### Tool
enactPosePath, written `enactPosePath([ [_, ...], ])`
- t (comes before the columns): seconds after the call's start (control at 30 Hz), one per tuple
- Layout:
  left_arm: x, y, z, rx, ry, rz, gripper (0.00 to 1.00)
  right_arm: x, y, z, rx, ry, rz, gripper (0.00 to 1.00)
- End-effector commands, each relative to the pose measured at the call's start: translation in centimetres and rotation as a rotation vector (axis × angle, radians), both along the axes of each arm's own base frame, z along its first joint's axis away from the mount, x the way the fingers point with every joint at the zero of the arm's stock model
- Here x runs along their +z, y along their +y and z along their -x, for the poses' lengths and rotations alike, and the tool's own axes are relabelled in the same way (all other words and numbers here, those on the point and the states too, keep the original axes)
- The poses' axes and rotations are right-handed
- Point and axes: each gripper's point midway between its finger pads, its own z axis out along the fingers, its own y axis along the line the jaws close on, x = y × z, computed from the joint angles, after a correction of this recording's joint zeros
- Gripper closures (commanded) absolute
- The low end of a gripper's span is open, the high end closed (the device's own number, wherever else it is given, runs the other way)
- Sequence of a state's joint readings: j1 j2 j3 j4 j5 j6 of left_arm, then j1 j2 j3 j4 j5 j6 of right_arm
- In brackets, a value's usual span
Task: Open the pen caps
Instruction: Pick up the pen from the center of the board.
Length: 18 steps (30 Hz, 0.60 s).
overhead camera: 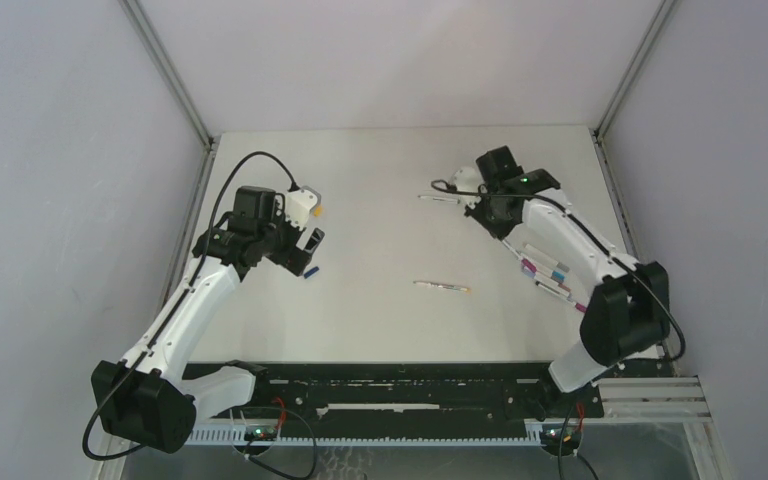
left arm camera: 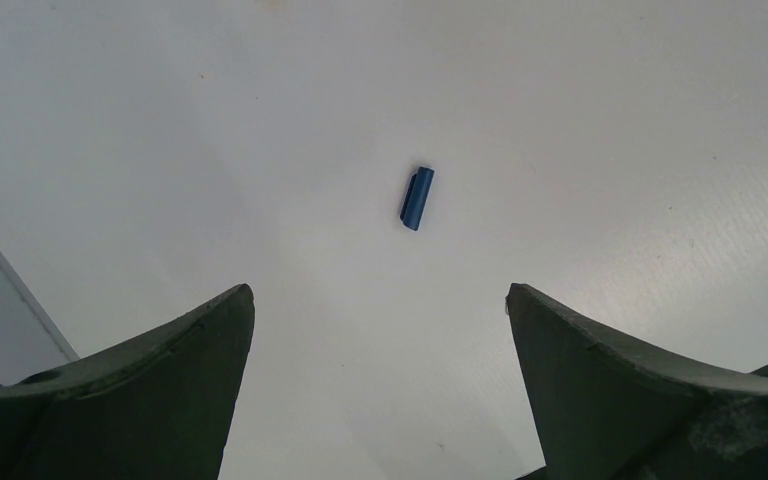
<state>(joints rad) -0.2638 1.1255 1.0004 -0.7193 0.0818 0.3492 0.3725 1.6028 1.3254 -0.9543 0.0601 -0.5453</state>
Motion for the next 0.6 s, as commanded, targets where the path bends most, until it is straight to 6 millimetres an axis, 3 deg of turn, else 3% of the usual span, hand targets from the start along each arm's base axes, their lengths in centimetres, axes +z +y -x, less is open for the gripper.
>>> enactPosePath([
  [0.0,2.1,-0.6,-0.8,0.003,-0.072,0.052,0.00,8.3,2.6,-2.0,-0.088,-0.215,-0.242,1.00],
  [0.1,4.9,-1.7,-1.5,-0.041,-0.145,0.104,0.00,14.1,4.7,-2.7,-0.109,-0.336,-0.467,1.00],
  [0.2,8.9,-3.4,-2.1,-0.121,-0.230,0.173,0.00,20.6,7.1,-2.3,-0.089,-0.451,-0.732,1.00],
  [0.3,12.8,-5.2,-2.2,-0.179,-0.286,0.264,0.00,25.5,9.0,-1.4,-0.057,-0.513,-0.960,1.00],
  [0.47,18.0,-8.6,-2.1,-0.290,-0.348,0.451,0.00,30.2,12.1,1.2,0.024,-0.434,-1.312,1.00],
  [0.57,20.1,-10.9,-1.7,-0.372,-0.354,0.576,0.00,31.4,13.9,1.8,0.039,-0.271,-1.474,1.00],
])
